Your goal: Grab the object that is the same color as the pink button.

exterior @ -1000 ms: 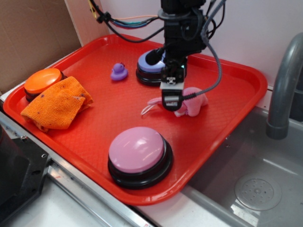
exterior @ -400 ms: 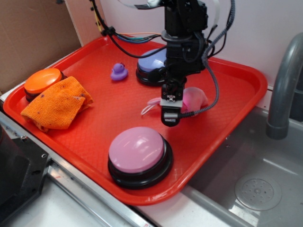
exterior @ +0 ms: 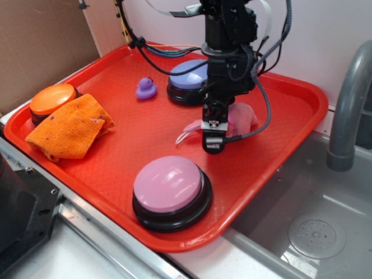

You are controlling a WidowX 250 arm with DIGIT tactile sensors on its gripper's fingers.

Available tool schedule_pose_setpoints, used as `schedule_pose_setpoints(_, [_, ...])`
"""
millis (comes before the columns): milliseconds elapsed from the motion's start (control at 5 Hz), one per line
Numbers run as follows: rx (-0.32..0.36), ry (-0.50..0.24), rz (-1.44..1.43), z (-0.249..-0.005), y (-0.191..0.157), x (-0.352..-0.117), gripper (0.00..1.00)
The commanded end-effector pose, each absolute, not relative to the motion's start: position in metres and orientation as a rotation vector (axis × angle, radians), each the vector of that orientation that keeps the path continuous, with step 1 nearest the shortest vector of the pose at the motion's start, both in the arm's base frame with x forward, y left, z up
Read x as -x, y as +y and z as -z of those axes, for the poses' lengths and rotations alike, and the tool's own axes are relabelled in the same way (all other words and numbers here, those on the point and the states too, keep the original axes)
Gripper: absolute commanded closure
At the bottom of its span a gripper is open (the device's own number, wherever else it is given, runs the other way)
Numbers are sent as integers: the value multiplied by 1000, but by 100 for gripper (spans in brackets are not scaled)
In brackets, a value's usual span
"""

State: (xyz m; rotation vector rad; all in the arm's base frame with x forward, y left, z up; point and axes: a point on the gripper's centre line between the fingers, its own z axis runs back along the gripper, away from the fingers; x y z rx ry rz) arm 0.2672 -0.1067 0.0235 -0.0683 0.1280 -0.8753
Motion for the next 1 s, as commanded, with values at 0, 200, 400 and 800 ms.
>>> schedule_pose_setpoints(0, [114, 23, 501, -133, -64, -210, 100])
schedule_pose_setpoints(200, [78, -41, 265, -181, -43, -165, 100])
schedule_pose_setpoints(400, [26, -63, 189, -230, -35, -145, 100])
schedule_pose_setpoints(800, [44, -19, 124, -263, -16, -135, 100])
